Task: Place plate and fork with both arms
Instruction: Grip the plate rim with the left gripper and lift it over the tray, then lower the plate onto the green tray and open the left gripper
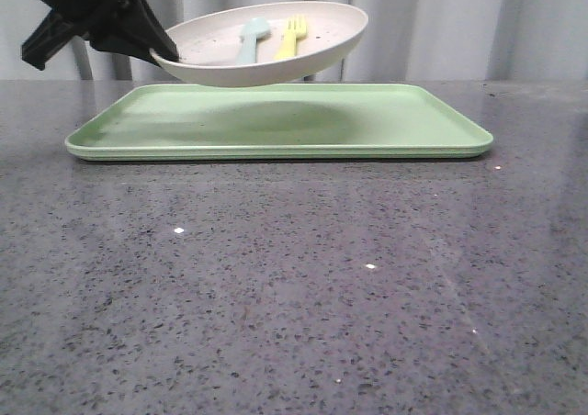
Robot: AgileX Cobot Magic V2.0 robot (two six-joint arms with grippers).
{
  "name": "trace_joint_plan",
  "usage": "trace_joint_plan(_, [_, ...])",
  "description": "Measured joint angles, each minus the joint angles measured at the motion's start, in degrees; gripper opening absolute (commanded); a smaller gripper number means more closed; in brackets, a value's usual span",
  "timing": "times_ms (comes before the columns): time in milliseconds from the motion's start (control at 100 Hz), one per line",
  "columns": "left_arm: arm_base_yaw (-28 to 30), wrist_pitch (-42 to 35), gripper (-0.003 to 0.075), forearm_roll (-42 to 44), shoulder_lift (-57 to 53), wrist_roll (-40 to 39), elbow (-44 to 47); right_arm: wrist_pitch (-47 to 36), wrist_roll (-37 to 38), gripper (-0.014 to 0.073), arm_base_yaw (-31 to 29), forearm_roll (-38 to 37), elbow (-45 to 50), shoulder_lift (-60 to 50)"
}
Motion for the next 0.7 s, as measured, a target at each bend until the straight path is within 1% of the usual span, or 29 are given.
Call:
trace_joint_plan(150, [-1.32, -1.97, -0.0021, -0.11, 2.43, -0.78, -1.59, 0.00, 0.00, 0.0475, 0.00, 0.00, 0.00, 0.00])
trace_joint_plan(360, [-1.52, -3.80, -0.0021, 0.31, 4.23, -1.72, -2.07, 0.04, 0.00, 0.0475, 0.00, 0.00, 0.00, 0.00])
trace_joint_plan(700, [-1.52, -3.95, -0.0021, 6.18, 6.76, -5.65, -2.07, 0.13, 0.00, 0.0475, 0.00, 0.00, 0.00, 0.00])
